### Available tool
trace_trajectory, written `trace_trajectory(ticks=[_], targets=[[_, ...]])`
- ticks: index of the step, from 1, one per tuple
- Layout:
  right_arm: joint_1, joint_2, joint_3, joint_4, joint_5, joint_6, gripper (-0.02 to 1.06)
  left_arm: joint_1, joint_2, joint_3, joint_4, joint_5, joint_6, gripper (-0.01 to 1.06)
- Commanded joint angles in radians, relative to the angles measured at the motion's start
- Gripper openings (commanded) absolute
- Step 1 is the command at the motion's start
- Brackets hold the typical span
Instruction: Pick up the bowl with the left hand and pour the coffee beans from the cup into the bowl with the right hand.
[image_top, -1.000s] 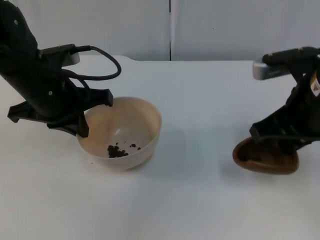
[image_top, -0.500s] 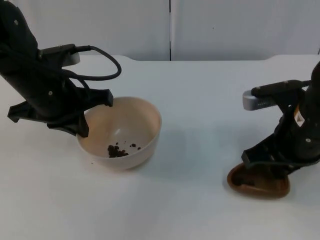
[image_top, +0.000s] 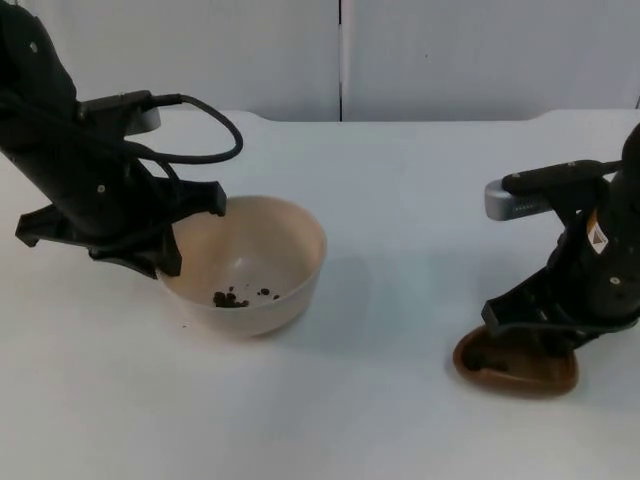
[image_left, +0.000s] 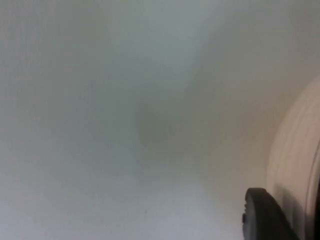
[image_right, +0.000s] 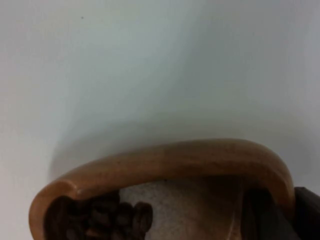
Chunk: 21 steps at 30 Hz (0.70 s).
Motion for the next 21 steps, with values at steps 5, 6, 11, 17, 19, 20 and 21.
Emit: trace_trajectory(ticks=[5,6,11,17,19,20,21], targets=[[-0.004,-0.004,0.001,-0.003,-0.002,0.003,0.0,0.001,-0.002,-0.002,0.004,-0.01,0.003,0.57],[-0.004,-0.004,0.001,-0.003,0.001,0.003,0.0,0.001,-0.002,-0.002,0.004,-0.01,0.003,0.6],[-0.004,-0.004,0.001,-0.003,0.006,0.003,0.0,0.001,-0.025,-0.002,-0.01,0.008,0.003,0.7],[-0.004,-0.004,0.001,-0.003,0.006,0.003,0.08,0.001,-0.137,-0.002,-0.012,0.031,0.003,0.7],[-0.004,-0.004,0.001,-0.003,0.006,0.003,0.1,0.001,-0.152,-0.002,-0.012,0.036,0.003,0.7],[-0.004,-0.004,0.001,-0.003,0.006,0.003,0.15,0.001,-0.196,-0.002,-0.012,0.043,0.003,0.7],[-0.004,-0.004,0.001,-0.003,0.003,0.003,0.19,0.001,-0.233,-0.002,-0.012,0.052,0.003,0.7]])
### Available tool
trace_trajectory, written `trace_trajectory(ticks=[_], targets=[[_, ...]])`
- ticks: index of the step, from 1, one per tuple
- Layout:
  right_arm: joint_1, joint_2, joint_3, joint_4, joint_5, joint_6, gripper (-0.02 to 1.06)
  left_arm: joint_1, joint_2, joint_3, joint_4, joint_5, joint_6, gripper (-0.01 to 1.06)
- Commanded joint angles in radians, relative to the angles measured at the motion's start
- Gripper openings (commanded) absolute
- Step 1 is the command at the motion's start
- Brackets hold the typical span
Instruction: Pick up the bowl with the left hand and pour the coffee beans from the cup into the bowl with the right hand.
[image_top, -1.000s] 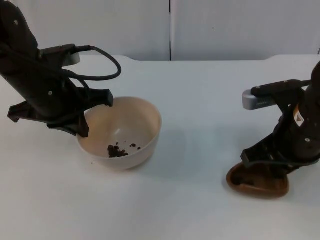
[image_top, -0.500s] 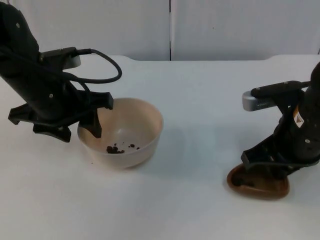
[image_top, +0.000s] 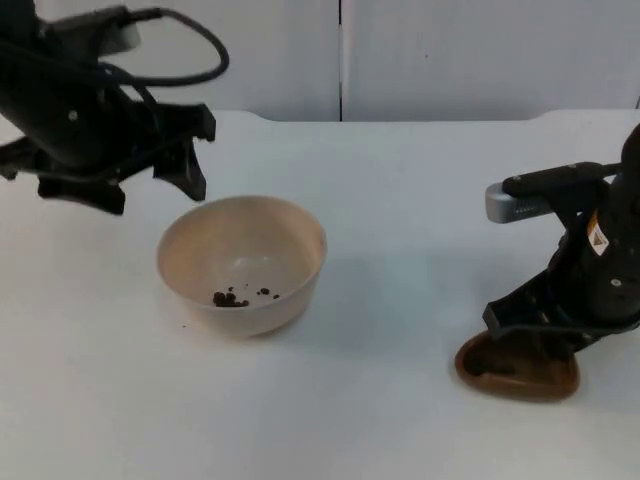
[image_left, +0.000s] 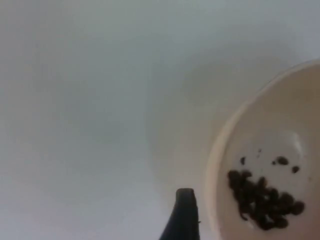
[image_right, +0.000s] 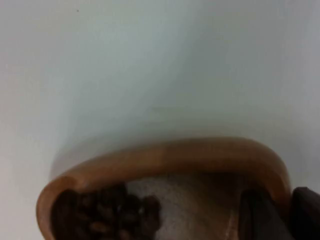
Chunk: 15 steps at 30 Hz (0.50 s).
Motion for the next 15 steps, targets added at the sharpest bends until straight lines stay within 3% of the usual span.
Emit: trace_trajectory(ticks=[1,3,7,9,12,15], targets=[[-0.004,-0.007,0.001,-0.001,-0.008,0.003,0.22,0.001,-0.078,-0.002,-0.008,0.019,0.003,0.7],[-0.004,-0.007,0.001,-0.001,-0.01,0.003,0.24,0.001,-0.113,-0.002,-0.008,0.029,0.003,0.7],[-0.004,-0.007,0.001,0.005,-0.025,0.003,0.46,0.001,-0.302,-0.002,-0.011,0.072,0.03,0.7],[-0.004,-0.007,0.001,0.007,-0.027,0.003,0.49,0.001,-0.327,-0.002,-0.011,0.079,0.033,0.7],[-0.004,-0.01,0.001,0.021,-0.036,0.003,0.64,0.001,-0.499,-0.002,-0.011,0.117,0.051,0.7],[-0.004,-0.022,0.001,0.021,-0.036,0.003,0.69,0.001,-0.593,0.0,-0.007,0.136,0.079,0.7]])
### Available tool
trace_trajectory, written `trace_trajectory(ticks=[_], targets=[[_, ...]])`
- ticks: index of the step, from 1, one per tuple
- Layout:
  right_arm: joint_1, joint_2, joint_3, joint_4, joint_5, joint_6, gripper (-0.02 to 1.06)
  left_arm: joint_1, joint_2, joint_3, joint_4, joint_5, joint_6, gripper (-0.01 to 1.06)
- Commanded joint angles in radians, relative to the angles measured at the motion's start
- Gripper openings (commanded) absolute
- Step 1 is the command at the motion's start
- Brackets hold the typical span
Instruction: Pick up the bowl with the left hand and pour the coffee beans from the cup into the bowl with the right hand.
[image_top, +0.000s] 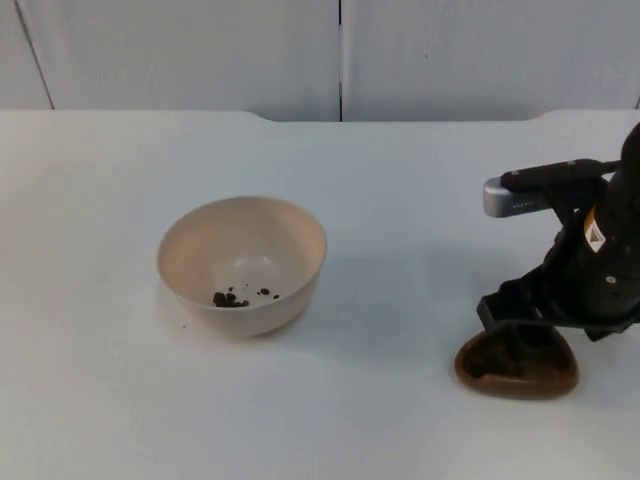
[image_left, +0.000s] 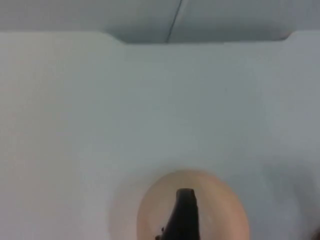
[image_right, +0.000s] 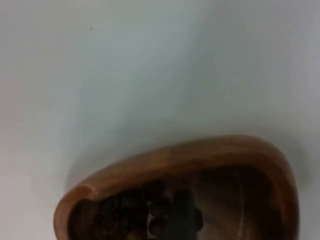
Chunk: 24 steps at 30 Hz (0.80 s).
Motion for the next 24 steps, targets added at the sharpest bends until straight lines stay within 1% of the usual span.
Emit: trace_trajectory(ticks=[1,3,5,6,9,10,16,18,22,24], targets=[[-0.004,-0.032,0.001,0.002,-0.005,0.003,0.7,0.001,-0.103,0.0,-0.005,0.036,0.027,0.7],[-0.004,-0.076,0.001,0.002,0.007,0.003,0.7,0.001,-0.183,0.0,0.012,0.067,0.029,0.7],[-0.004,-0.131,0.001,0.002,0.022,0.001,0.7,0.001,-0.256,0.0,0.025,0.116,0.029,0.7],[-0.004,-0.131,0.001,0.002,0.022,0.001,0.7,0.001,-0.256,0.0,0.025,0.116,0.029,0.7],[-0.002,-0.239,0.001,0.0,0.046,-0.008,0.7,0.001,-0.343,0.0,0.045,0.169,0.029,0.7],[-0.002,-0.239,0.001,0.0,0.046,-0.008,0.7,0.001,-0.343,0.0,0.045,0.169,0.029,0.7],[-0.002,-0.513,0.001,0.002,0.074,-0.025,0.7,0.001,-0.474,0.001,0.047,0.195,0.029,0.7],[-0.002,-0.552,0.001,0.002,0.079,-0.031,0.7,0.001,-0.49,0.001,0.047,0.2,0.029,0.7],[-0.002,-0.718,0.001,0.002,0.103,-0.049,0.7,0.001,-0.532,0.001,0.047,0.248,0.029,0.7],[-0.002,-0.757,0.001,0.002,0.115,-0.053,0.7,0.001,-0.537,0.004,0.047,0.257,0.029,0.7]])
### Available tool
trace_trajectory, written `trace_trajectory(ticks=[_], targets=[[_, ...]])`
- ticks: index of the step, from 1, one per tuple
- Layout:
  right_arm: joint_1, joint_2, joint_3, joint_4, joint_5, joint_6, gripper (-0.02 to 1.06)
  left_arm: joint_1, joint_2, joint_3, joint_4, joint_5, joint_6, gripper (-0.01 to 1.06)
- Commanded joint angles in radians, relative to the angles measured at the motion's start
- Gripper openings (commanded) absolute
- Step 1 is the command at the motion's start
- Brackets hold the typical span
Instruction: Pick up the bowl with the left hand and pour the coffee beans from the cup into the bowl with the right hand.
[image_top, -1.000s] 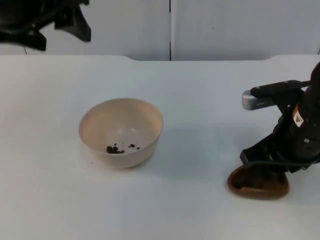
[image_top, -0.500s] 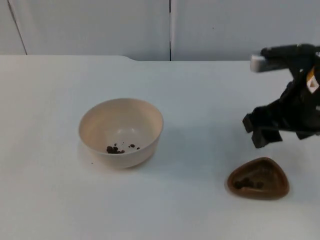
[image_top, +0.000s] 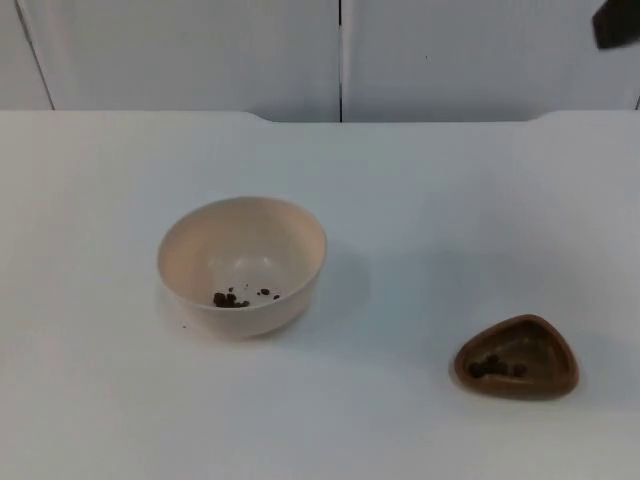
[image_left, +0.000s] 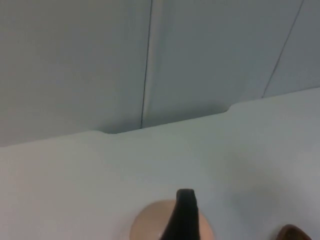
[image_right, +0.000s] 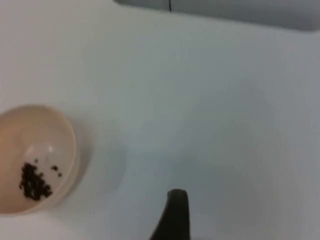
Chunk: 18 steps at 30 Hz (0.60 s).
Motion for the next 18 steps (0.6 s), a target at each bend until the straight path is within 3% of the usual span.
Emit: trace_trajectory(ticks=[1,9,18], targets=[[-0.002,-0.055,0.001,-0.002,0.026,-0.016,0.7,0.001,-0.012,0.006,0.003,0.016,0.001,0.7],[-0.002,-0.259,0.009,0.005,0.154,-0.083,0.7,0.001,-0.107,0.096,0.0,0.006,0.001,0.7],[-0.002,-0.461,0.132,0.013,0.161,-0.086,0.7,0.001,-0.23,0.178,0.0,0.008,0.001,0.7]])
